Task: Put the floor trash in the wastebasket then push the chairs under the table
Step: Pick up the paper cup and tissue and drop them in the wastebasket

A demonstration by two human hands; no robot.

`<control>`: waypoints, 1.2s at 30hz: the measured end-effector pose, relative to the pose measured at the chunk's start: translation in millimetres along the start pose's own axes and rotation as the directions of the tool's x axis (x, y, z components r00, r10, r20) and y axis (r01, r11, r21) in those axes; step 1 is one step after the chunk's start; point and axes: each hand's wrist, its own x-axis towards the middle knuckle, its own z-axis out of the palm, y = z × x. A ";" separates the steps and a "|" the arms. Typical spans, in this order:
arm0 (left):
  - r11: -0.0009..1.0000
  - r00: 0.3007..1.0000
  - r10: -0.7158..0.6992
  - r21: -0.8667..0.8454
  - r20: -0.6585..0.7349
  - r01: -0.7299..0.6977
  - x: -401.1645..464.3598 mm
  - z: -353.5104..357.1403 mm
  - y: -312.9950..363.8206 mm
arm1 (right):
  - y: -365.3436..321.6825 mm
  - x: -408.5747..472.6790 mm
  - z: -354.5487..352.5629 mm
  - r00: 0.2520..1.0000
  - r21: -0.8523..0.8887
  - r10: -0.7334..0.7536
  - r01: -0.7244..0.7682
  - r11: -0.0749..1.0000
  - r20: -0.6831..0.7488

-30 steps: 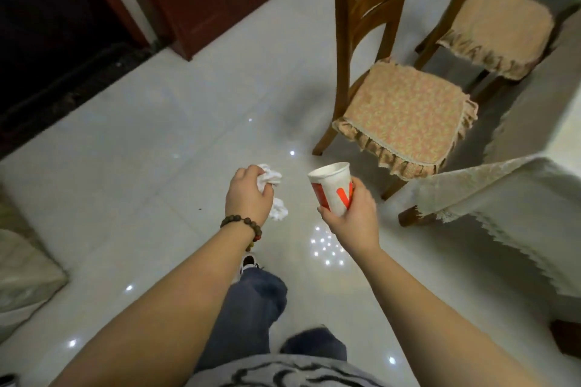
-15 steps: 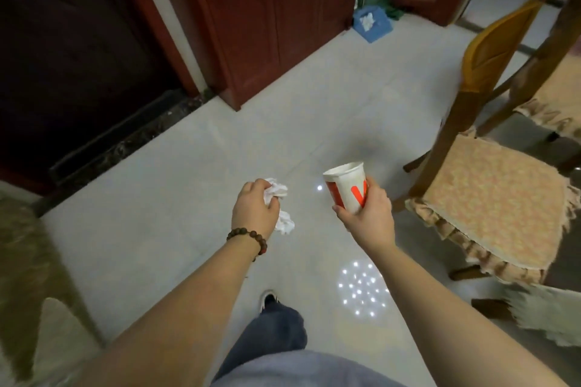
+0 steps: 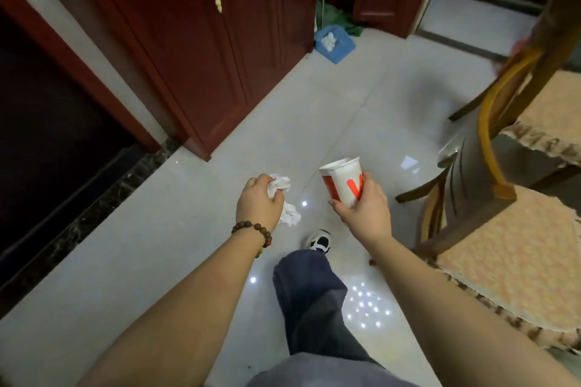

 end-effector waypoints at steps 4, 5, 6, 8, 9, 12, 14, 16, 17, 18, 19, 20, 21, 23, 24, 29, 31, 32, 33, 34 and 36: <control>0.997 0.998 0.055 0.049 0.025 -0.056 111.6 23.0 37.7 | -1.4 112.5 5.0 0.999 0.041 0.023 -0.021 0.999 -0.039; 0.995 0.997 0.070 0.072 0.023 -0.072 141.8 25.9 50.0 | -4.1 141.1 3.0 0.999 0.048 0.027 -0.025 0.999 -0.047; 0.992 0.996 0.082 0.093 0.023 -0.083 172.2 29.0 63.4 | -6.4 169.2 -0.2 0.998 0.055 0.029 -0.026 0.998 -0.055; 0.987 0.994 0.106 0.123 0.022 -0.108 228.7 35.3 94.8 | -10.3 223.1 -10.1 0.996 0.077 0.038 -0.032 0.996 -0.075; 0.985 0.993 0.115 0.129 0.024 -0.117 252.5 39.3 111.6 | -11.6 247.3 -16.3 0.995 0.086 0.053 -0.045 0.995 -0.085; 0.979 0.985 0.164 0.114 0.053 -0.169 312.8 59.7 158.3 | -9.9 312.7 -38.5 0.985 0.084 0.096 -0.084 0.993 -0.141; 0.973 0.977 0.195 0.109 0.084 -0.203 347.3 78.3 183.2 | -5.6 350.0 -52.5 0.978 0.086 0.118 -0.104 0.991 -0.173; 0.967 0.970 0.214 0.115 0.115 -0.227 381.5 100.0 206.5 | 1.1 386.0 -65.4 0.969 0.085 0.141 -0.126 0.988 -0.202; 0.964 0.966 0.223 0.120 0.129 -0.238 398.1 111.1 218.3 | 4.6 403.3 -71.2 0.963 0.085 0.157 -0.141 0.986 -0.217; 0.960 0.962 0.234 0.122 0.143 -0.252 414.9 122.4 230.0 | 8.9 420.7 -76.3 0.956 0.086 0.174 -0.158 0.984 -0.234; 0.955 0.955 0.249 0.123 0.159 -0.269 432.2 134.1 241.8 | 14.1 438.8 -80.2 0.949 0.085 0.190 -0.174 0.981 -0.252; 0.950 0.948 0.265 0.121 0.176 -0.288 450.5 146.3 253.1 | 20.0 458.3 -83.3 0.942 0.082 0.204 -0.189 0.979 -0.265; 0.945 0.941 0.279 0.116 0.191 -0.304 469.6 158.6 264.7 | 26.1 478.5 -86.0 0.937 0.080 0.219 -0.204 0.976 -0.273; 0.939 0.929 0.299 0.102 0.219 -0.327 512.4 183.3 288.1 | 36.8 523.0 -91.6 0.927 0.079 0.248 -0.235 0.969 -0.281; 0.935 0.921 0.311 0.095 0.234 -0.341 535.1 195.5 300.3 | 41.1 546.7 -94.9 0.923 0.077 0.257 -0.245 0.967 -0.287; 0.914 0.883 0.368 0.059 0.293 -0.401 659.9 248.0 372.6 | 54.1 684.0 -123.6 0.906 0.075 0.304 -0.295 0.953 -0.294; 0.901 0.863 0.392 0.059 0.319 -0.431 707.1 264.7 406.8 | 56.5 740.2 -140.5 0.904 0.059 0.304 -0.301 0.952 -0.299; 0.892 0.853 0.406 0.059 0.329 -0.448 729.2 273.5 424.2 | 57.0 766.3 -149.5 0.902 0.058 0.308 -0.305 0.951 -0.303; 0.882 0.841 0.424 0.057 0.336 -0.467 750.4 282.7 442.3 | 57.5 791.0 -158.2 0.898 0.062 0.312 -0.309 0.949 -0.310; 0.874 0.830 0.438 0.054 0.344 -0.484 769.7 292.8 460.0 | 57.7 813.1 -167.1 0.892 0.070 0.319 -0.313 0.947 -0.320; 0.864 0.813 0.453 0.045 0.366 -0.502 803.7 314.9 495.5 | 61.8 852.8 -184.0 0.875 0.092 0.333 -0.322 0.942 -0.351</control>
